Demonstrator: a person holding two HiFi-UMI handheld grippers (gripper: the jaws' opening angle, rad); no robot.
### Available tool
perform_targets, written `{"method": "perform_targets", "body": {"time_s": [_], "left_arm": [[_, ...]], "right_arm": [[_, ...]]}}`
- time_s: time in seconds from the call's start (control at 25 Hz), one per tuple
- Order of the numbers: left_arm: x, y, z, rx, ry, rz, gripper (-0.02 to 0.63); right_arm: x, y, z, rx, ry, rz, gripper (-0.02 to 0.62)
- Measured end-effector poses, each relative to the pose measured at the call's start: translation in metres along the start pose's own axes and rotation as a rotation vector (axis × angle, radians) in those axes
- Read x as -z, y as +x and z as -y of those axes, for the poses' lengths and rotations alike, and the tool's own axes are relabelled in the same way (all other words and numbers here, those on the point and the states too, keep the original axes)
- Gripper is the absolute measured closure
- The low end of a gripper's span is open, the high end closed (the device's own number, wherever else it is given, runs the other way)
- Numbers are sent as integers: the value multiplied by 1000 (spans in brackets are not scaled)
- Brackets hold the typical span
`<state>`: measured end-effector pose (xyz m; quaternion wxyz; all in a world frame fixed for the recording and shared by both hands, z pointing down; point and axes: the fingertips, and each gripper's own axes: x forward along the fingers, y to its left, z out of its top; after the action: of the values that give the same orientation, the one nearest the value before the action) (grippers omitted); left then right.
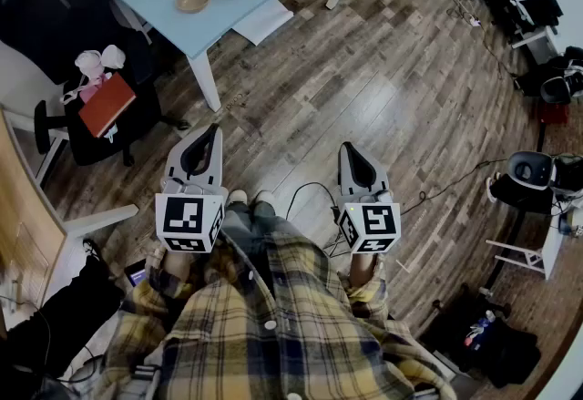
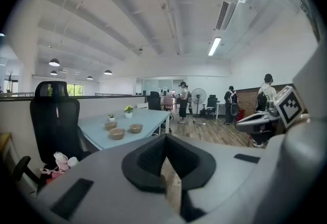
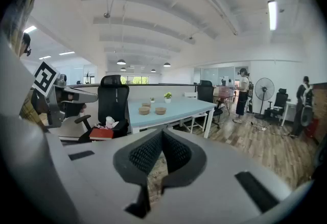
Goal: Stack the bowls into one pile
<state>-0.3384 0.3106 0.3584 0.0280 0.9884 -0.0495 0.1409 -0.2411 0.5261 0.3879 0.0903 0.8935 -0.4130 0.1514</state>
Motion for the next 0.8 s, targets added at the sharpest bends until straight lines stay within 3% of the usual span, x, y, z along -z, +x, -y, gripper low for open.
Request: {"method": "perform_targets", "body": {"time_s": [0.2,0.28,0.48,0.8], "left_arm": [[-5,3,4,-18,10,19,608],[-5,4,5,-27,3,26,538],[-3,6,8,-34,-25,37,446],[-4,46,-16,-8,-58,43,354]], "right_arm": [[-2,-7,10,-28,70,37,573],[-3,-7,10,-49,81,45,505],[-2,-6,14,-77,95,61,441],[3,39,15,-98,129,28,400]]}}
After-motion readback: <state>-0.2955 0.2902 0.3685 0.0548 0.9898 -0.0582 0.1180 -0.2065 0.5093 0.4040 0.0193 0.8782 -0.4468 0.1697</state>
